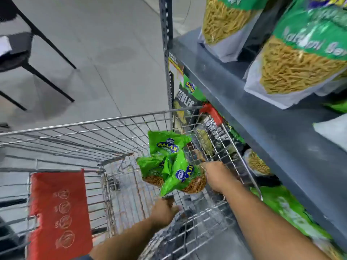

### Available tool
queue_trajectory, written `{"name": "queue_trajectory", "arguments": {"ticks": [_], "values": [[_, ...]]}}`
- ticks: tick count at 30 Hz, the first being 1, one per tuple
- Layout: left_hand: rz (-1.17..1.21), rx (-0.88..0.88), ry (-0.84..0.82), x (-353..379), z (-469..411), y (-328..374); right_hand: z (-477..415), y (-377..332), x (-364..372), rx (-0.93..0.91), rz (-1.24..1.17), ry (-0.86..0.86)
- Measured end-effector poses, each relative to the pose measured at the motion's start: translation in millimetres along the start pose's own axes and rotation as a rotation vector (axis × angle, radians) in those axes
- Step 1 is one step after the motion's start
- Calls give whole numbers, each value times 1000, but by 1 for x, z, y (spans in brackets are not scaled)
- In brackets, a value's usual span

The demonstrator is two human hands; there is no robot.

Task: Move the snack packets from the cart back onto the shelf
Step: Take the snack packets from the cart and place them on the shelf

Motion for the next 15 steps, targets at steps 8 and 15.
{"name": "queue_trajectory", "arguments": {"ticks": [8, 15], "values": [[560, -44, 153, 7, -30, 19, -50, 8, 26, -52, 29, -164], [624, 124, 230, -2, -38, 31, -52, 7, 21, 35, 91, -23]]}}
Point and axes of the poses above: each hand's wrist, its own z-axis away from the middle knuckle, its own x-axis out of the palm, y = z × x, the point moved 5 cm from there along -z, towards the middle knuckle, and after that the axes turned 6 degrees about -x, right-handed, at the moved point
